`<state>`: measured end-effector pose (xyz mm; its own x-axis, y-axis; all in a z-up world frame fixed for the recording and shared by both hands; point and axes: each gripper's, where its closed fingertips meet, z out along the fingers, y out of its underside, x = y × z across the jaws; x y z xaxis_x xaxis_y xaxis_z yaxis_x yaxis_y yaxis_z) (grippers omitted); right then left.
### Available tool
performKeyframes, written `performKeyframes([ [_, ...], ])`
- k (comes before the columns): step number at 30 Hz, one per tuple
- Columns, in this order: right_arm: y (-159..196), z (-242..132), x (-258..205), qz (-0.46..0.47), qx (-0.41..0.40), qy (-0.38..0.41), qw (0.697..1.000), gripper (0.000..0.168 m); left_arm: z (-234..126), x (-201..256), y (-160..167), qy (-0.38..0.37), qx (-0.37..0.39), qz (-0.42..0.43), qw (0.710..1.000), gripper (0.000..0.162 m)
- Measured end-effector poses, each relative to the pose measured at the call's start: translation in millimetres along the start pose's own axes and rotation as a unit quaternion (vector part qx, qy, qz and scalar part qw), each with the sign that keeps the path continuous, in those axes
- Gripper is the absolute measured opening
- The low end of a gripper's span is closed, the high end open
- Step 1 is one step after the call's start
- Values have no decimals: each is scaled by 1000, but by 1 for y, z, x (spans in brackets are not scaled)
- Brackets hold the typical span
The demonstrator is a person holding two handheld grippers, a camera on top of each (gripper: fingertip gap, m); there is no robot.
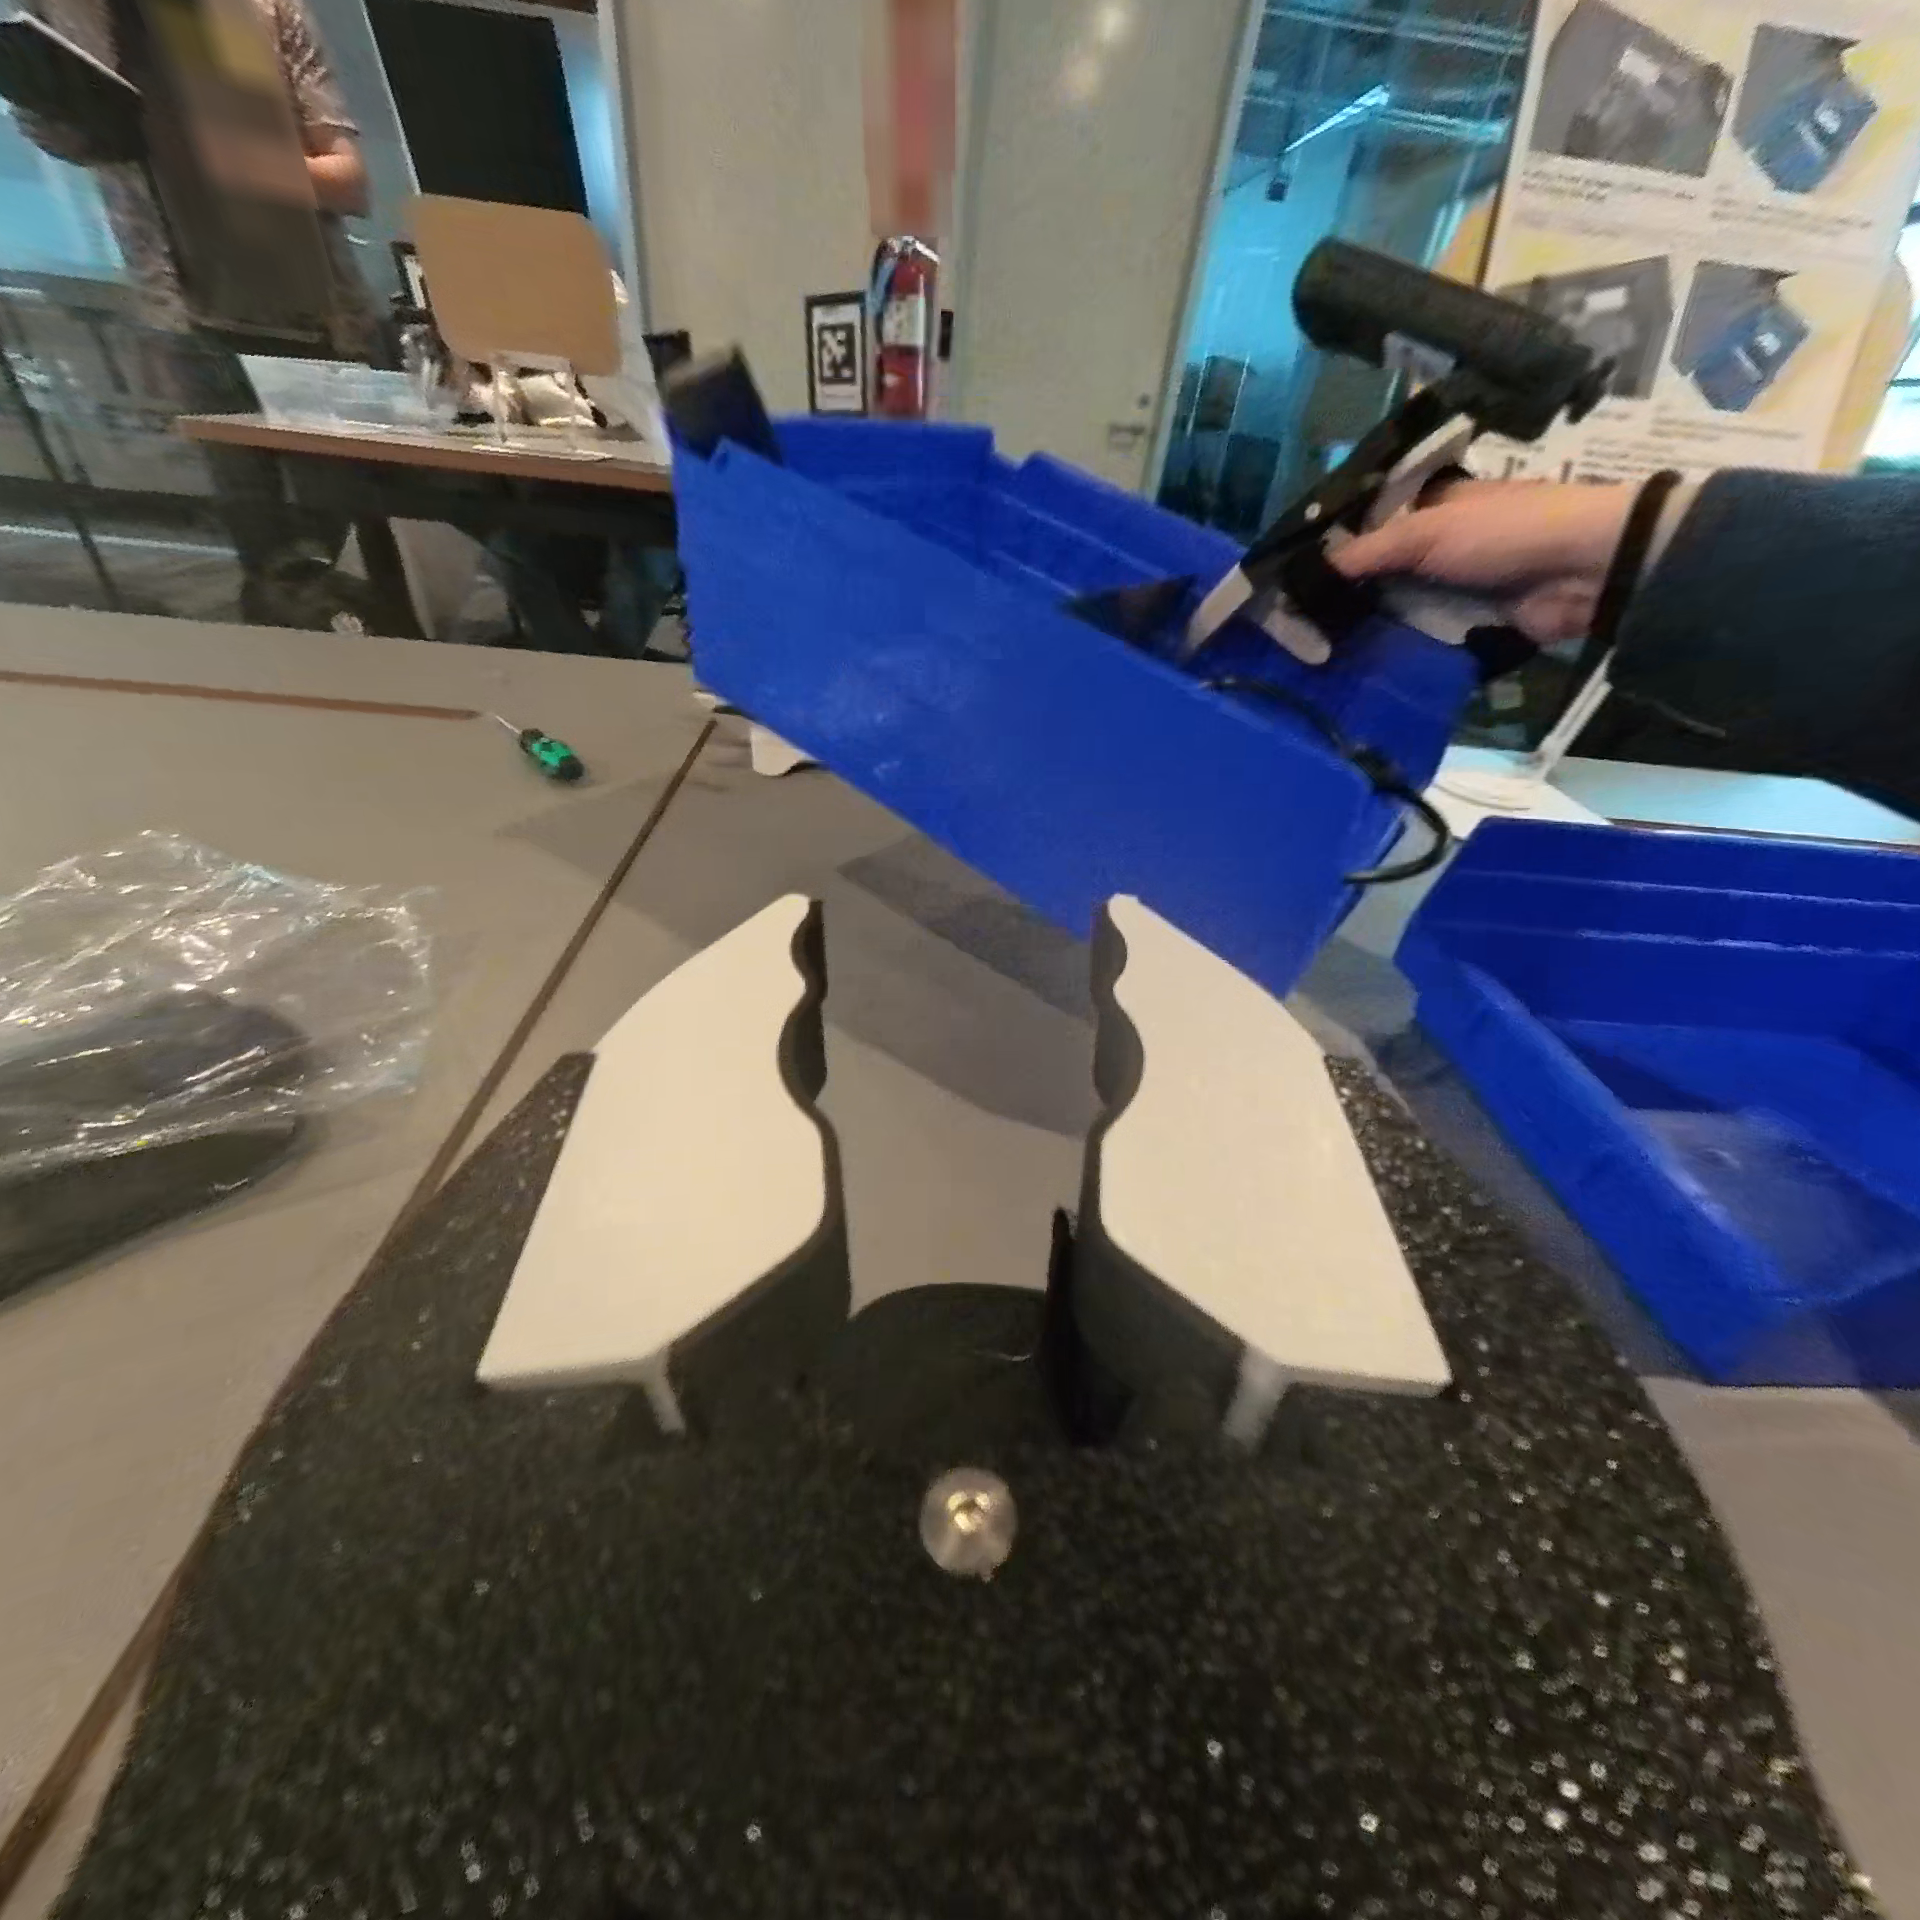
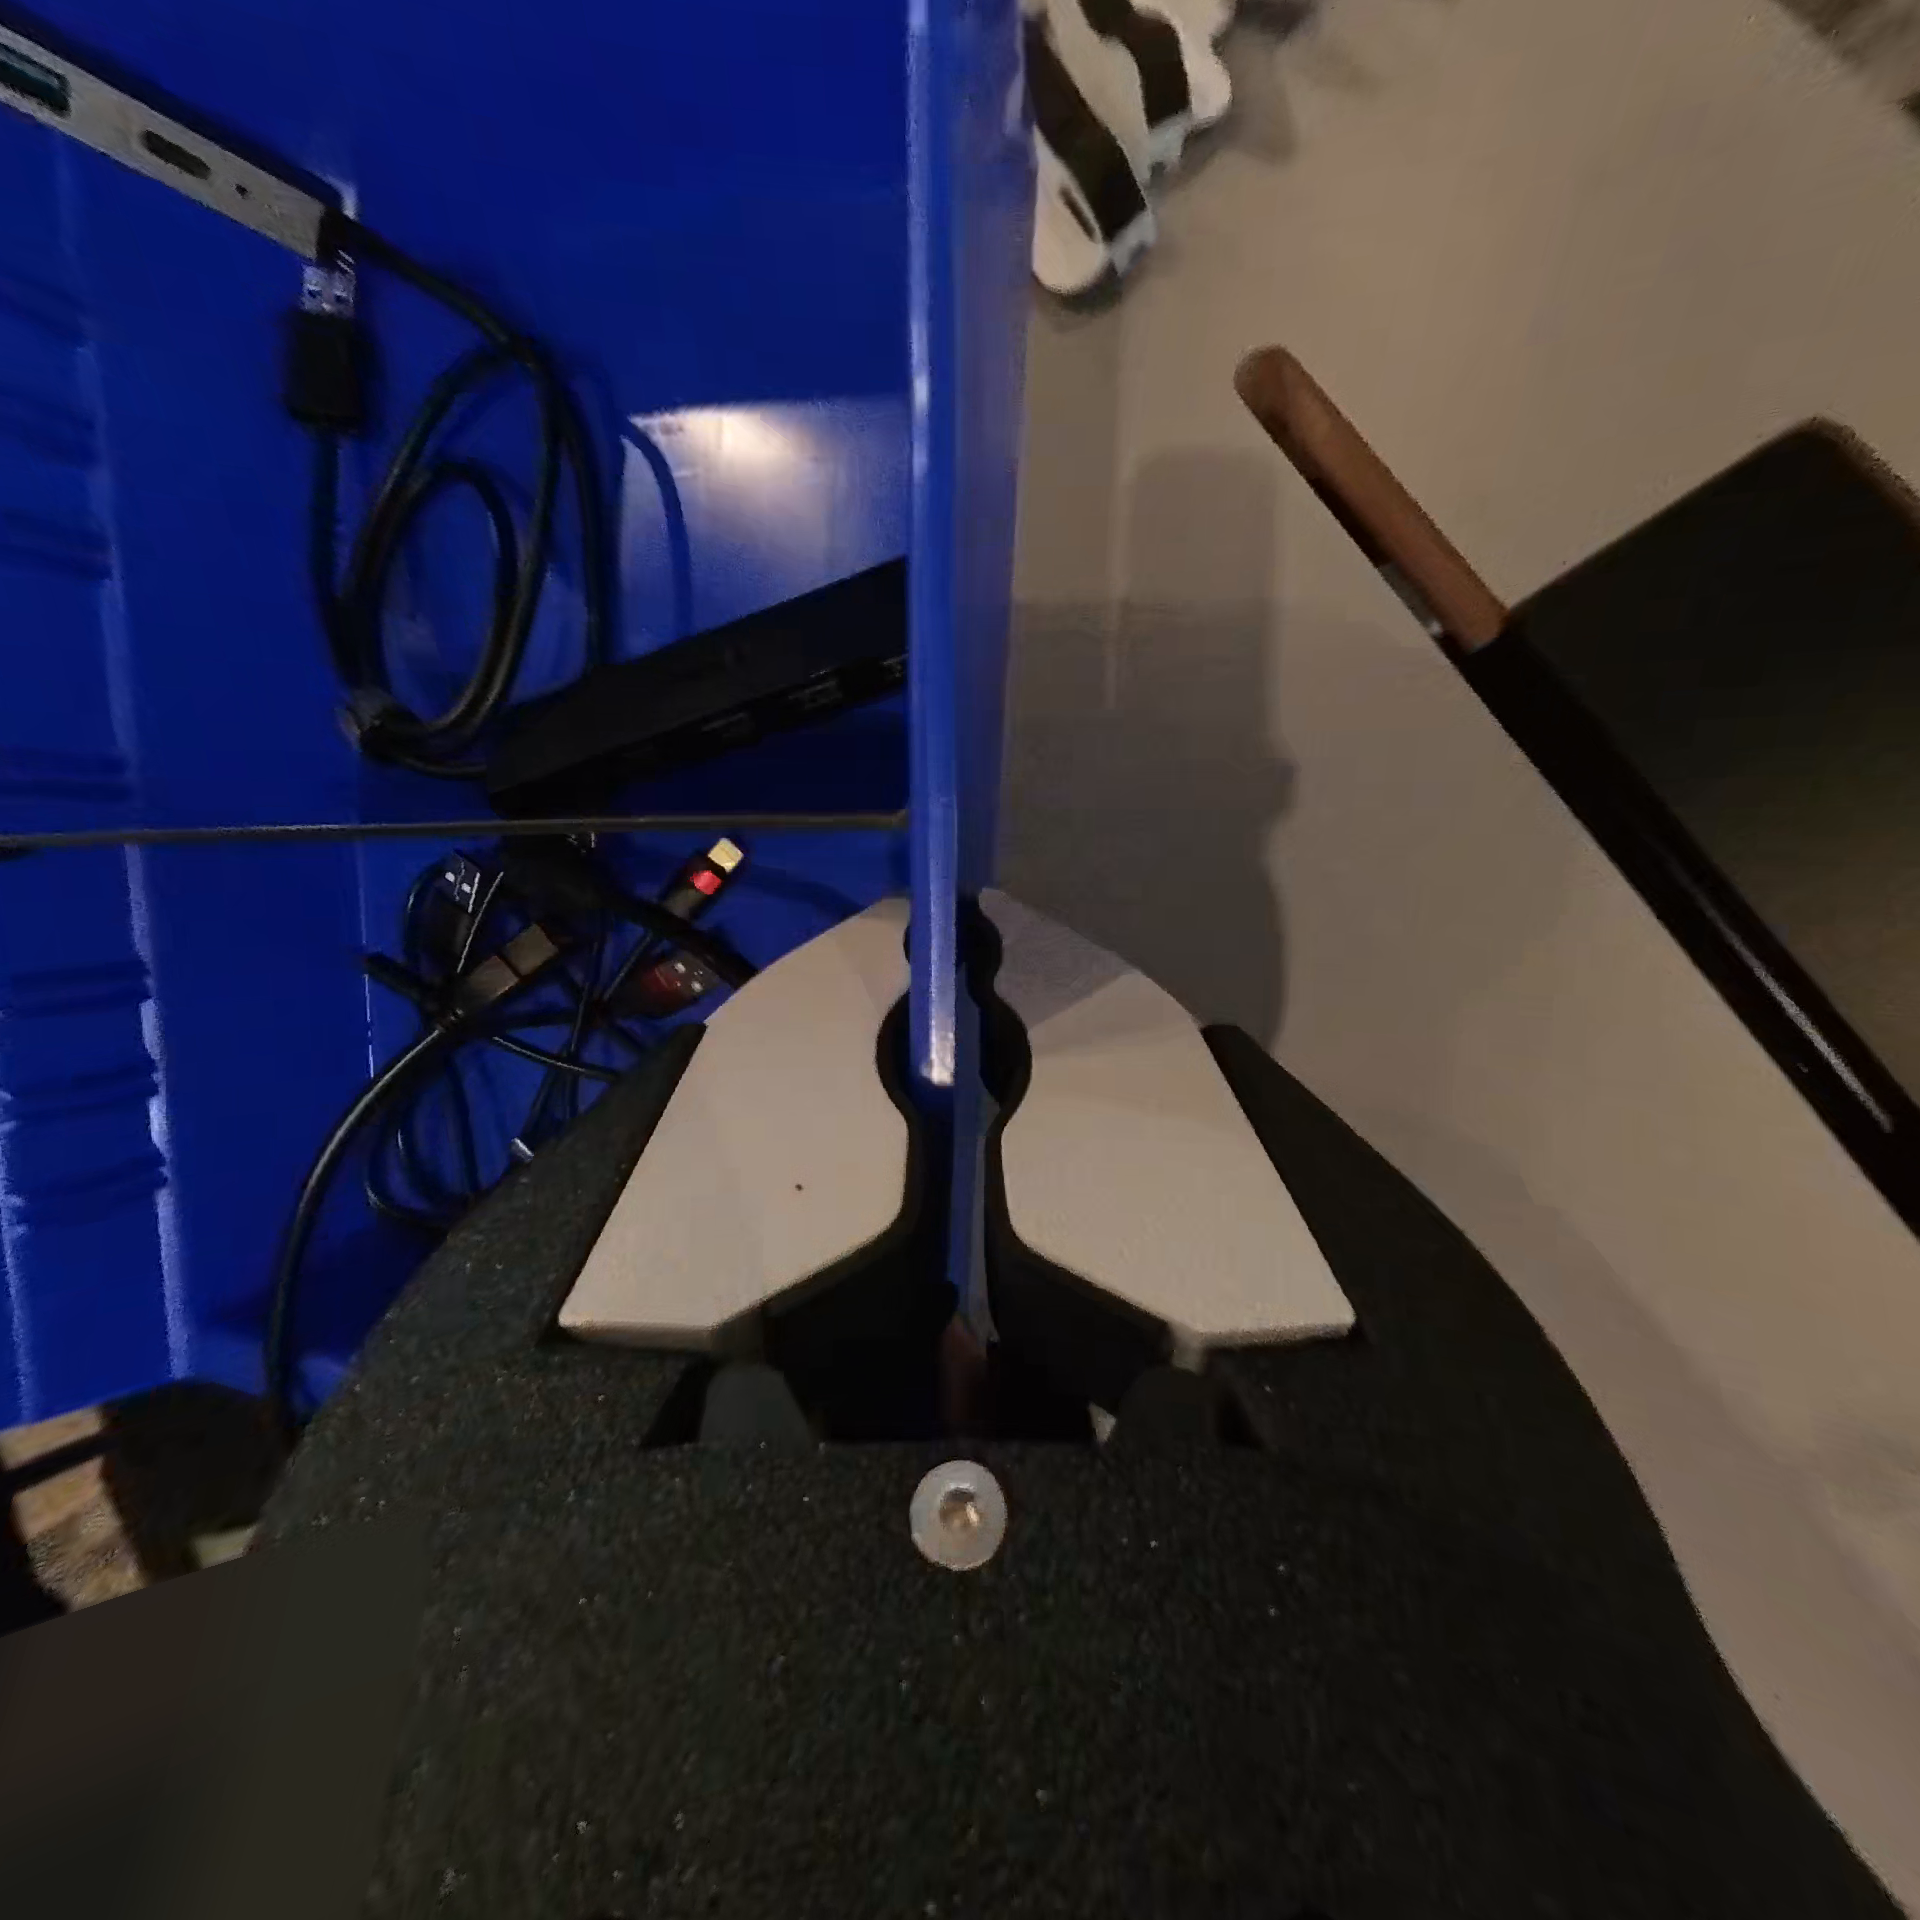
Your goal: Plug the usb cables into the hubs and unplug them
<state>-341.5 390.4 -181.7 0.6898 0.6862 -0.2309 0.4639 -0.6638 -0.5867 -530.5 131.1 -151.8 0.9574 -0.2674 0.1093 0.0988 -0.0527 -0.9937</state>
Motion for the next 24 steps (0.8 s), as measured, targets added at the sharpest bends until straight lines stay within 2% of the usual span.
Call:
performKeyframes([
  [3,8,21,14,7,-10,42,999,4,5,-3,2,-1,-2,-5,1000,49],
  [8,32,33,35,3,-36,88,995,4,20,9,8,14,-11,-3,1000,49],
  [13,62,45,37,76,-60,21,995,12,34,27,14,26,-27,8,999,48],
  [16,38,31,27,128,46,-76,988,41,45,39,16,28,-38,19,999,50],
  [18,27,13,31,138,87,-92,982,57,54,45,19,15,-54,37,998,54],
  [21,26,-20,31,74,101,-74,989,69,71,50,18,-14,-58,66,996,65],
  [24,35,-69,16,-17,114,-59,992,88,88,49,17,-58,-56,84,993,67],
])
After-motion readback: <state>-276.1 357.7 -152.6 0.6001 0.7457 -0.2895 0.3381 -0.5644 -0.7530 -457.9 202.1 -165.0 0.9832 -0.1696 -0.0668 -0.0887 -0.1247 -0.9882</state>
